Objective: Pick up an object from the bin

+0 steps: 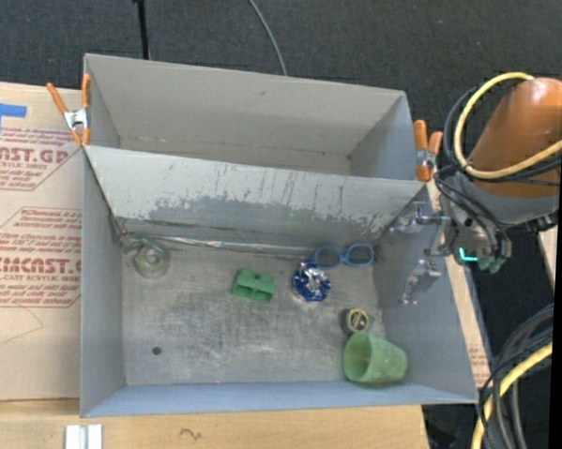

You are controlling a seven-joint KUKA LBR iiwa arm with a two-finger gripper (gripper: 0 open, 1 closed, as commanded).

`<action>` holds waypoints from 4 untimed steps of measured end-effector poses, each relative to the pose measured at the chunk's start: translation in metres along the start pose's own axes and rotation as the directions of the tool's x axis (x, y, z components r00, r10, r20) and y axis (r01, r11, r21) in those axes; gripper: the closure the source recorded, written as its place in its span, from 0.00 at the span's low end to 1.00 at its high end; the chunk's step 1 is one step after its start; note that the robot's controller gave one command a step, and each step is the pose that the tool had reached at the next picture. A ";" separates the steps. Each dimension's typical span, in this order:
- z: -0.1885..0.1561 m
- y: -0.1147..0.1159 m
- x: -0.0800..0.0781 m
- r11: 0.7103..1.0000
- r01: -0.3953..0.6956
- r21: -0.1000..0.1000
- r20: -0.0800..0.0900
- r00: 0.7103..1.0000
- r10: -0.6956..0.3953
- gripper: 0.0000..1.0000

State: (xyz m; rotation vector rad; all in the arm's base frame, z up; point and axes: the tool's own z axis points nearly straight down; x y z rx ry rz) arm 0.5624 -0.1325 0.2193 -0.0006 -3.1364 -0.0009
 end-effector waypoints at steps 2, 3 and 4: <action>0.146 0.101 -0.029 0.999 -0.053 0.001 0.008 0.999 0.053 0.00; 0.145 0.101 -0.030 0.999 -0.053 0.001 0.010 0.999 0.053 1.00; -0.030 0.103 -0.025 0.981 0.196 0.004 0.016 0.980 -0.196 1.00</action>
Offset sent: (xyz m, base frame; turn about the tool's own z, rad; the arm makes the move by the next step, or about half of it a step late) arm 0.0142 0.0563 -0.1082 -0.2082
